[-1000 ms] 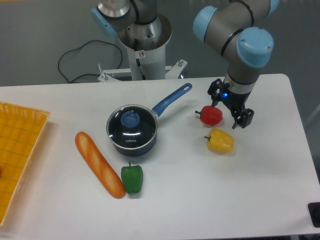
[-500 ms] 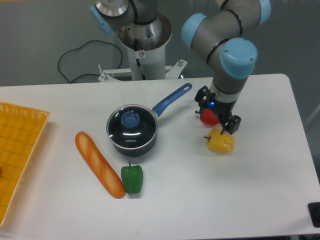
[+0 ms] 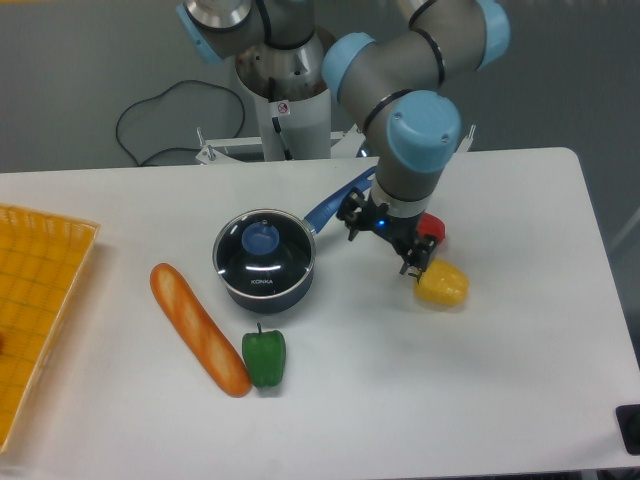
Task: Open the lid
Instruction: 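Move the open gripper over the saucepan toward the lid's blue knob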
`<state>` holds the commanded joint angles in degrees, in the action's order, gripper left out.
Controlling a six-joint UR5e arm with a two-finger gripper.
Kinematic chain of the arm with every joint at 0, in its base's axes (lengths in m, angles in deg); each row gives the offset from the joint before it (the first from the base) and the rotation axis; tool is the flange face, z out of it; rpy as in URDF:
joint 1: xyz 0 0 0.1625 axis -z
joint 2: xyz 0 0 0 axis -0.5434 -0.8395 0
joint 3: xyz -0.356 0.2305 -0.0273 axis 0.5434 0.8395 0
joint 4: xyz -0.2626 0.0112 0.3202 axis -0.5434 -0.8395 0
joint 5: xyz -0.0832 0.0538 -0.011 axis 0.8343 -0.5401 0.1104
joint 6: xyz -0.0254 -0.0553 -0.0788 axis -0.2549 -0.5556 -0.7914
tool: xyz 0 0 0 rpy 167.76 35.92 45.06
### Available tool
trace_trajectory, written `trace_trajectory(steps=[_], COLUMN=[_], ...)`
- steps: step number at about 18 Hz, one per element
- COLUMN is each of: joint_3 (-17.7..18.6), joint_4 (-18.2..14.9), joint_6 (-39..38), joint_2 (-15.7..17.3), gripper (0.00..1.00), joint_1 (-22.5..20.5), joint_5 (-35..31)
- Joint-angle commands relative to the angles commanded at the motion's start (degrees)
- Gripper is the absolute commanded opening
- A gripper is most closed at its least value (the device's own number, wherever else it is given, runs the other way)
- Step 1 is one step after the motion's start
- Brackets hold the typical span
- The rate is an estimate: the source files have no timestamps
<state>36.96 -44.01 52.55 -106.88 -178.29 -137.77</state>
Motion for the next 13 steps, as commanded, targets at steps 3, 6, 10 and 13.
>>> trace_trajectory(steps=[3,6,10,13], joint_3=[1.1,4.0,9.9,10.5], joint_4=[0.4,3.8,11.8,12.1], joint_6=[-4.2,-7.5,-8.4,-10.3], joint_2=[1.3,3.2,7.2,7.6], gripper=[1.0,1.0,1.0,1.0], joint_1=[1.9,4.2,5.4,8.3], joint_5=[-0.2,-0.5,-0.6,-3.9])
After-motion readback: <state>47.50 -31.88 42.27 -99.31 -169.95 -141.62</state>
